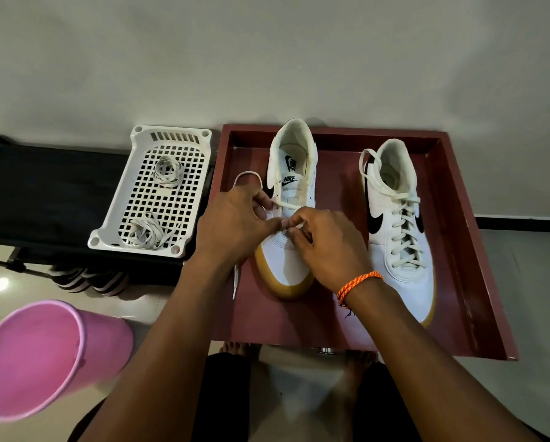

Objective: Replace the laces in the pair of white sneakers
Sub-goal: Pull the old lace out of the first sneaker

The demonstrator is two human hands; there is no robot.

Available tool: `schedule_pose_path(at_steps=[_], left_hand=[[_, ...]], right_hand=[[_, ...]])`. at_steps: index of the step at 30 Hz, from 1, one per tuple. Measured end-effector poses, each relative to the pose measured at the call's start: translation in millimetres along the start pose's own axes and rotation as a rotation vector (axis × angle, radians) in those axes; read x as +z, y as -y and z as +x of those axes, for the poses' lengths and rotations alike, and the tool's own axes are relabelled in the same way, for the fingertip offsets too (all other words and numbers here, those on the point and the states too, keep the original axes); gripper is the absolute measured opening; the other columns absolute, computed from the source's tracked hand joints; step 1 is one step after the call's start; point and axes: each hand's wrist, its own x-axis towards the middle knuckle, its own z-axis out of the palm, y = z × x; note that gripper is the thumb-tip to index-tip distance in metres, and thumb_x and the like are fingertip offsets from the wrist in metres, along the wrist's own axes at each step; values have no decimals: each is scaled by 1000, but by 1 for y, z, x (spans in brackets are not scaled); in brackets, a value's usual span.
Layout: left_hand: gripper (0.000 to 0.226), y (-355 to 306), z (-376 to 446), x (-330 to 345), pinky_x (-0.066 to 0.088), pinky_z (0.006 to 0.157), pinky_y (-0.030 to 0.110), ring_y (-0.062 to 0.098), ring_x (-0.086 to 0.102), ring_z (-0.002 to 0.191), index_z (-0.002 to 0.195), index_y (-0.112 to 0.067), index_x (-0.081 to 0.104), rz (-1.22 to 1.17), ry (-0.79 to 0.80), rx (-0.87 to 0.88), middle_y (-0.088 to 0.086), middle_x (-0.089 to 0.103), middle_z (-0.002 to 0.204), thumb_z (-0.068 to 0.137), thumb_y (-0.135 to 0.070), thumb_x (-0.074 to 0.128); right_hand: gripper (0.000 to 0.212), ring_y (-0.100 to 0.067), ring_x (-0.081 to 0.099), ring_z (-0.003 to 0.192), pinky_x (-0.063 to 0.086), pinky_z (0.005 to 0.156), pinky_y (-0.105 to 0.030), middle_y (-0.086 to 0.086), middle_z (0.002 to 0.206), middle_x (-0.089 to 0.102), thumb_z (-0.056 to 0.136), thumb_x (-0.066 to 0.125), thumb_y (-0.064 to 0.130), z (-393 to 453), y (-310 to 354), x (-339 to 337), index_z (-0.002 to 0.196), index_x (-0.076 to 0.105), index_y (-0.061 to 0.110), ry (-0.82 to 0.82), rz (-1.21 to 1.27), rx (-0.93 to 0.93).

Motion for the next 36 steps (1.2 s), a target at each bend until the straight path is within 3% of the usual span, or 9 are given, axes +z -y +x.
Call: schedule_pose_path(at_steps=[6, 9, 12, 16, 20, 25, 27, 30, 36], left_hand=[[29, 0, 1, -1, 56, 66, 32, 1, 67, 70, 88, -33, 75, -80, 10, -47, -13, 73, 76, 72, -48, 94], [22, -1, 1, -3, 55, 68, 31, 0, 67, 71, 88, -30, 79, -107, 13, -64, -13, 75, 76, 73, -36, 95], [19, -1, 0, -2, 63, 75, 40, 3, 71, 73, 86, -30, 80, -148, 20, -89, -14, 76, 74, 73, -29, 94], [18, -1, 1, -2, 64, 78, 46, 4, 73, 71, 84, -30, 80, -180, 23, -111, -15, 76, 72, 72, -26, 93], [20, -2, 1, -1, 65, 79, 47, 8, 75, 72, 83, -31, 80, -210, 31, -135, -13, 76, 72, 69, -29, 93], [20, -2, 3, 2, 65, 76, 49, 13, 75, 71, 80, -33, 78, -234, 43, -129, -11, 76, 72, 61, -37, 85], [19, -1, 3, 2, 65, 76, 50, 13, 75, 70, 80, -32, 79, -229, 43, -125, -10, 76, 71, 64, -33, 88], [17, 1, 4, 1, 65, 78, 50, 13, 76, 70, 80, -31, 79, -237, 41, -124, -9, 76, 72, 66, -28, 89], [15, -2, 1, 0, 65, 78, 49, 12, 75, 71, 81, -30, 79, -219, 20, -137, -10, 76, 71, 74, -26, 92]], right_hand=[[7, -7, 49, 53, 46, 56, -33, 11, 51, 51, 92, 70, 26, 5, -1, -12, 87, 74, 23, 85, 147, -42], [9, -7, 42, 44, 45, 53, -33, 9, 46, 50, 82, 74, 20, 11, -11, -30, 74, 70, 19, 44, 280, 13], [14, -7, 37, 43, 36, 50, -26, 6, 46, 49, 77, 75, 22, 16, -21, -44, 71, 64, 16, -56, 362, 53], [6, -11, 40, 45, 44, 55, -32, 9, 48, 46, 82, 67, 29, 11, -17, -42, 85, 70, 24, -75, 234, 5], [23, -12, 46, 50, 44, 54, -31, 13, 52, 50, 86, 57, 37, 5, 1, -28, 94, 78, 29, -82, 162, -36], [18, -29, 65, 89, 42, 66, -35, -2, 89, 71, 97, 59, 34, -3, 13, -8, 108, 74, 31, 27, -128, -63], [15, -27, 65, 85, 43, 65, -33, 3, 79, 68, 95, 61, 31, -1, 13, -10, 101, 75, 28, 48, -77, -44], [18, -12, 58, 58, 50, 57, -34, 11, 54, 54, 80, 60, 38, 6, 7, -23, 81, 72, 24, 45, 69, 6], [16, -11, 48, 47, 48, 54, -37, 10, 50, 53, 76, 63, 37, 10, -11, -41, 72, 66, 22, -112, 122, 60]])
